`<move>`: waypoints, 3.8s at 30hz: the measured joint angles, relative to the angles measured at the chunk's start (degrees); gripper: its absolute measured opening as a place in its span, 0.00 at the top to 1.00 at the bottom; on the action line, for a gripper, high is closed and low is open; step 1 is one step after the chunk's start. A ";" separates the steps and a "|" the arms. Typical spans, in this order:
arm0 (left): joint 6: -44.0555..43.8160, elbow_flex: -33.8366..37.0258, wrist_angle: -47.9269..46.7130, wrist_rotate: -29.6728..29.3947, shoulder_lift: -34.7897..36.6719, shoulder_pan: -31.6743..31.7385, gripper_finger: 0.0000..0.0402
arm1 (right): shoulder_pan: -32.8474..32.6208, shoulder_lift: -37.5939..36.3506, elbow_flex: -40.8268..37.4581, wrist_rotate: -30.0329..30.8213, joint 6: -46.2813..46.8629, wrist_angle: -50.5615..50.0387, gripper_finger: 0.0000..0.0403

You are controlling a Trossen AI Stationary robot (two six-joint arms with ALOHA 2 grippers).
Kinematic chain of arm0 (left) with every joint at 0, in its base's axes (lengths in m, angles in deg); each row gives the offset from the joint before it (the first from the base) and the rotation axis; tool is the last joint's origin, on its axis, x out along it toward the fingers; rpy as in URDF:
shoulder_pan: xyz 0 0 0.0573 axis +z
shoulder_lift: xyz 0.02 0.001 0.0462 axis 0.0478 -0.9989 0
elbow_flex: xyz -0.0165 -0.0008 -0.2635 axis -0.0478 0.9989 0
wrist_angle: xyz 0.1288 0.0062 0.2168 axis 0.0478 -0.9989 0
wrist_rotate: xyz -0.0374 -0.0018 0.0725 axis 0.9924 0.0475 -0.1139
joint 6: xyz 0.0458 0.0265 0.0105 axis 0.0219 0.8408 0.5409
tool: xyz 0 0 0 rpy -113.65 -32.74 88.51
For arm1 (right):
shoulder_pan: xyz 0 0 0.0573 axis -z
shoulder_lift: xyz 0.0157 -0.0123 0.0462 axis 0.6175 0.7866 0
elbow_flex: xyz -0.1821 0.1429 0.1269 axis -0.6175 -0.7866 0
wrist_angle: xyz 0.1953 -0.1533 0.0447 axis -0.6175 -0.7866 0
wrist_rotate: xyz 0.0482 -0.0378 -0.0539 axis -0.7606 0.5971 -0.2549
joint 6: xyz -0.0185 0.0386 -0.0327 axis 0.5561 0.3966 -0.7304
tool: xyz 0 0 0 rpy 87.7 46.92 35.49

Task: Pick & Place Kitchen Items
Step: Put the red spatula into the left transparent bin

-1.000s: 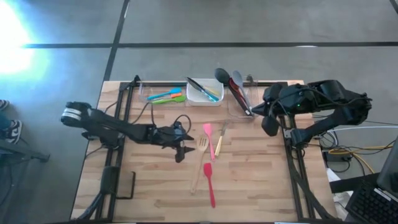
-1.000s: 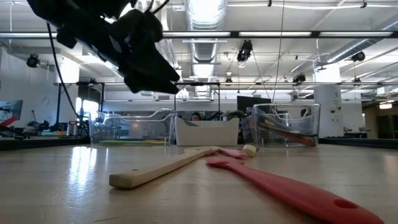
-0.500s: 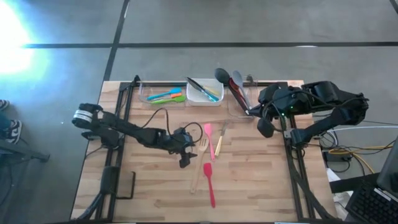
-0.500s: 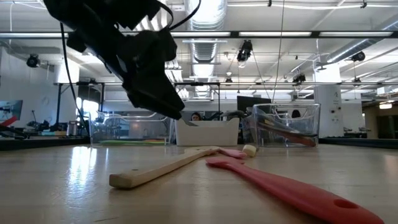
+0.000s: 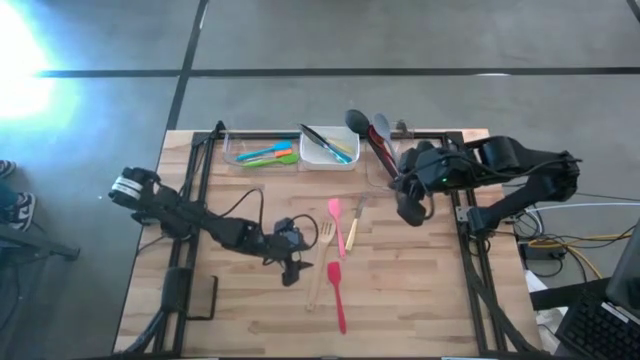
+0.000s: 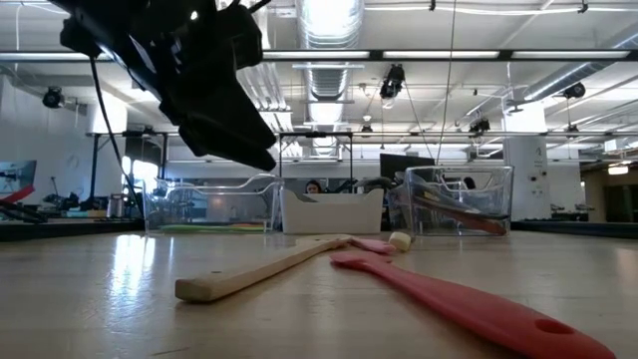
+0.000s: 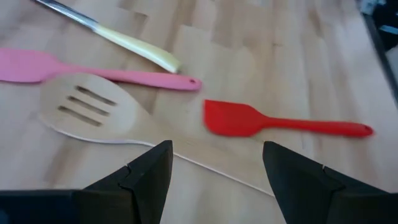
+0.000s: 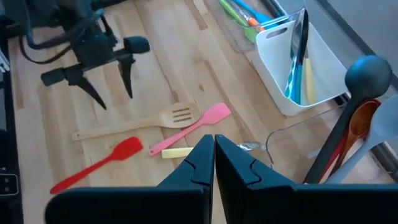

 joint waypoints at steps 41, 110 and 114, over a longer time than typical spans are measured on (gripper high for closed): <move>1.07 0.11 0.09 1.99 -5.01 -1.70 0.37 | -11.57 -1.81 -0.68 5.78 6.79 1.61 0.98; 41.90 -37.41 -29.50 13.97 -28.57 3.98 0.30 | -17.99 -6.05 -8.92 16.97 24.61 -8.63 0.98; 41.92 -37.32 -29.44 13.97 -28.60 4.02 0.29 | -17.99 -6.03 -8.92 17.98 24.40 -8.63 0.98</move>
